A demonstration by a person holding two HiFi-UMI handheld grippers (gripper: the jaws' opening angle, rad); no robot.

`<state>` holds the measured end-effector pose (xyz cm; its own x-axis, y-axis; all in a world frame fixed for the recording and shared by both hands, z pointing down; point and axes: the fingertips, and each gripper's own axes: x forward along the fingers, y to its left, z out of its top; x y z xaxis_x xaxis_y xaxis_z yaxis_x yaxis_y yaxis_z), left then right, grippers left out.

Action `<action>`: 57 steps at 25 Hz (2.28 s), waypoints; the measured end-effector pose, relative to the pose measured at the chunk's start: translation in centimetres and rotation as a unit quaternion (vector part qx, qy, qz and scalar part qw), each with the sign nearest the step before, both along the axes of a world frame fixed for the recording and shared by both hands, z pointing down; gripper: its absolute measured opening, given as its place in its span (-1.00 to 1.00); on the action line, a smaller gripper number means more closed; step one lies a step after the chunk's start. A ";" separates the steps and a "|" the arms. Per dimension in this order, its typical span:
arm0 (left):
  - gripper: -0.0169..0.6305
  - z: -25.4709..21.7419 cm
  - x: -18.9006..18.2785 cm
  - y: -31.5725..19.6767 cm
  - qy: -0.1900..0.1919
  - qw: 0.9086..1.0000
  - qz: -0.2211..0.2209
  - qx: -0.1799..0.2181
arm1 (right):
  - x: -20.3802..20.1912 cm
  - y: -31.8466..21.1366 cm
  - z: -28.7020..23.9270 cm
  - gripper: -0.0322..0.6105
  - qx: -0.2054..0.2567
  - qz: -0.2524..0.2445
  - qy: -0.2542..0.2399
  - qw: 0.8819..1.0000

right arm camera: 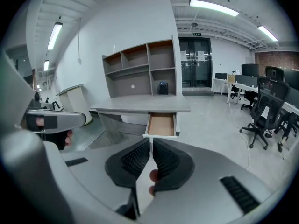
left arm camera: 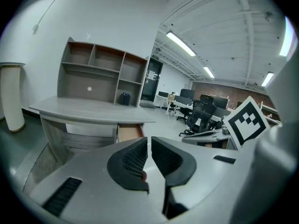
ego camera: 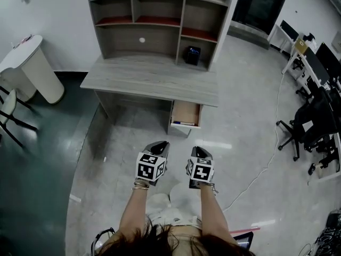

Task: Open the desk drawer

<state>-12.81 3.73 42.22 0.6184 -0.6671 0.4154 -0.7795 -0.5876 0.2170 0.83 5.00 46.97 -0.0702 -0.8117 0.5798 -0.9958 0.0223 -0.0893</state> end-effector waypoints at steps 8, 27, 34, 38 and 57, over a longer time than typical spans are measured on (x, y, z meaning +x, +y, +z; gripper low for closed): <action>-0.85 -1.1 0.8 1.1 -0.003 1.000 0.004 0.010 | -0.1 0.5 -1.5 -0.79 0.017 -0.019 0.005 1.000; -0.85 -2.8 4.3 7.8 -0.017 0.999 -0.008 0.031 | 1.6 5.5 -6.2 -0.84 0.074 -0.066 -0.009 0.995; -0.85 -3.3 4.6 9.7 -0.016 0.999 -0.027 0.033 | 1.9 7.6 -6.1 -0.84 0.070 -0.086 -0.005 0.994; -0.86 -3.5 5.6 11.0 -0.019 0.999 -0.022 0.036 | 2.6 8.8 -6.1 -0.84 0.072 -0.084 -0.005 0.994; -0.89 -4.4 10.8 17.4 -0.033 0.997 -0.008 0.065 | 6.8 15.9 -6.1 -0.84 0.075 -0.090 -0.038 0.992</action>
<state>-2.02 21.12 37.86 0.5815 -0.7275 0.3641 -0.7990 -0.5949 0.0876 7.65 20.91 40.88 -0.2614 -0.8583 0.4415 -0.9648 0.2184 -0.1467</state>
